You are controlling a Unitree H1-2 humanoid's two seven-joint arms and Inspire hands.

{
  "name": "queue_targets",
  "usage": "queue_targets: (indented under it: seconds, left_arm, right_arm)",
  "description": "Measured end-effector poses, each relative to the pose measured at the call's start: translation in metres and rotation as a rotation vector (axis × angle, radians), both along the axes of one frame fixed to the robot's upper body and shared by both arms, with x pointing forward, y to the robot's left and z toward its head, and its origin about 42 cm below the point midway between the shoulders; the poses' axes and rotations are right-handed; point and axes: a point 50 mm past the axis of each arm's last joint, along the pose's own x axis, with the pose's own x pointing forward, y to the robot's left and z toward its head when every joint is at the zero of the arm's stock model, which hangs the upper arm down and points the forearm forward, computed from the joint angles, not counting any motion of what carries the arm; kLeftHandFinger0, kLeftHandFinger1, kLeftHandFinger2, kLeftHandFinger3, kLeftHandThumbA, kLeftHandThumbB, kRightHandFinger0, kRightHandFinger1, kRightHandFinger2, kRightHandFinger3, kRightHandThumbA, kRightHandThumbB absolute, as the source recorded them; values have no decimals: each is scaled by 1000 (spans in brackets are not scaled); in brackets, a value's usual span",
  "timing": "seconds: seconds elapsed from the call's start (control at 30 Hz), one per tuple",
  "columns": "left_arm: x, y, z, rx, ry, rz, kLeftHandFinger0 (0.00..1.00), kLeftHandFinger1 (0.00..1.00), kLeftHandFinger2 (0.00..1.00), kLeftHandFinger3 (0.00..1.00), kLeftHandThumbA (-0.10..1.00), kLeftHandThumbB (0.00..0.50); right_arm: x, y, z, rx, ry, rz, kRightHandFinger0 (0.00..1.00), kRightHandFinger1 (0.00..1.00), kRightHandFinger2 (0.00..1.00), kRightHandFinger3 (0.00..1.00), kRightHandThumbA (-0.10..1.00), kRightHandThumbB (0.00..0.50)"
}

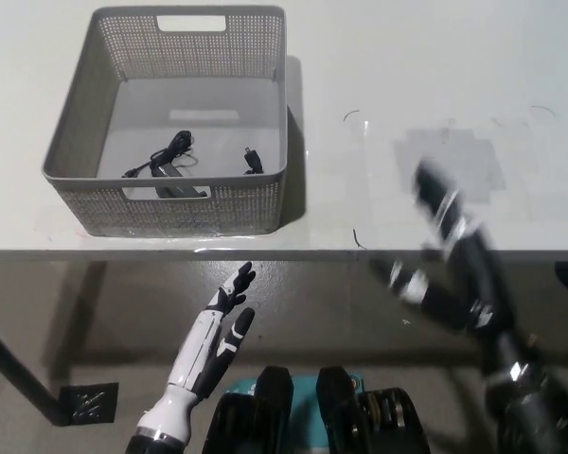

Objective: Use the right hand to pick up a black power cord and place it into a container on the left hand side

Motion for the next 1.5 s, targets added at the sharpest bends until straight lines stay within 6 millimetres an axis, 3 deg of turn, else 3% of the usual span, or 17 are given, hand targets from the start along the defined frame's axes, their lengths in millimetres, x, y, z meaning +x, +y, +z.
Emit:
queue_targets:
  seconds: [0.03,0.07,0.27,0.33,0.5,0.53,0.67,1.13,1.23,1.5]
  left_arm:
    - [1,0,1,-1,-1,0,1000,1000,1000,1000,1000,2]
    - [2,0,2,-2,-6,0,1000,1000,1000,1000,1000,7]
    - [9,-1,8,-11,-23,0,1000,1000,1000,1000,1000,13]
    - [10,-1,8,-15,-23,0,1000,1000,1000,1000,1000,5]
    - [10,0,8,-19,-22,1,1000,1000,1000,1000,1000,2]
    - [10,-1,8,-19,-22,1,1000,1000,1000,1000,1000,0]
    - [10,-1,7,-22,-19,1,1000,1000,1000,1000,1000,0]
    - [10,-1,7,-21,-20,3,1000,1000,1000,1000,1000,2]
    - [10,-1,7,-20,-20,3,1000,1000,1000,1000,1000,0]
    - [10,-1,7,-20,-20,3,1000,1000,1000,1000,1000,0]
  right_arm:
    - [-3,0,-12,2,34,5,1000,1000,1000,1000,1000,338]
    - [-6,-1,-21,5,59,10,1000,1000,1000,1000,1000,300]
    - [-17,3,-55,20,123,39,1000,1000,1000,1000,1000,303]
    - [-22,3,-65,31,145,41,1000,1000,1000,1000,1000,280]
    - [-35,1,-87,64,193,38,1000,1000,1000,1000,992,300]
    - [-36,0,-88,64,195,37,1000,1000,1000,1000,998,272]
    - [-38,-3,-101,75,219,25,1000,1000,1000,1000,996,267]
    - [-26,-5,-107,119,210,2,1000,1000,1000,1000,959,235]
    - [-26,-3,-106,125,204,2,1000,1000,1000,1000,955,263]
    - [-24,-1,-105,122,191,4,1000,1000,1000,1000,936,269]
